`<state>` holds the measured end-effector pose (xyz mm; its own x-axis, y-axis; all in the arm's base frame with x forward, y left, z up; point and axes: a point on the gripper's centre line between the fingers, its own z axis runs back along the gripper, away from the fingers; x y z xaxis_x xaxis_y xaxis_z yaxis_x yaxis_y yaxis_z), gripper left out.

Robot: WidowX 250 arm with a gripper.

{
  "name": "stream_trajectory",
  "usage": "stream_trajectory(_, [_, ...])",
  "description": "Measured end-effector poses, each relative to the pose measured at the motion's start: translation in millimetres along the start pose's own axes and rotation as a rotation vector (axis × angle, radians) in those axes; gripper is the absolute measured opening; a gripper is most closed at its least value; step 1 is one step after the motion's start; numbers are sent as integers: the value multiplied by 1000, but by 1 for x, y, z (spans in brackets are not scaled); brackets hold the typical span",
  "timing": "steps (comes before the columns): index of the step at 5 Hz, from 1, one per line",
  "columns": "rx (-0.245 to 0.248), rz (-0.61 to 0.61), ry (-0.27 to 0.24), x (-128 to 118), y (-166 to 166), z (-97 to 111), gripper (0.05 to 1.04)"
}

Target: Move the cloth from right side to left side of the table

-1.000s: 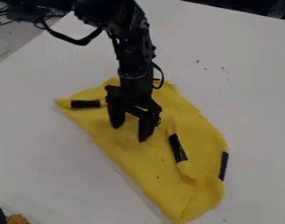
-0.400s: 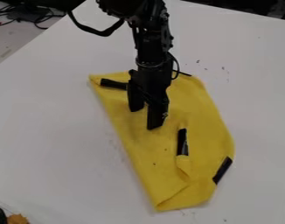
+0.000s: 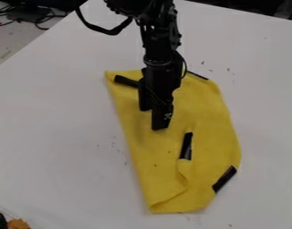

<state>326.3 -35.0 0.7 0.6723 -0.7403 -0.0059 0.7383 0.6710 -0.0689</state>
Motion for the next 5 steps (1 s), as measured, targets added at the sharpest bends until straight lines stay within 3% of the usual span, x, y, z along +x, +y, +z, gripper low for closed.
stream_trajectory(2, [-7,-148,-28,6,-7,-1,1000])
stream_trajectory(4, [-17,-396,-19,20,-12,0,1000])
stream_trajectory(5, [-22,-435,4,21,-12,1,999])
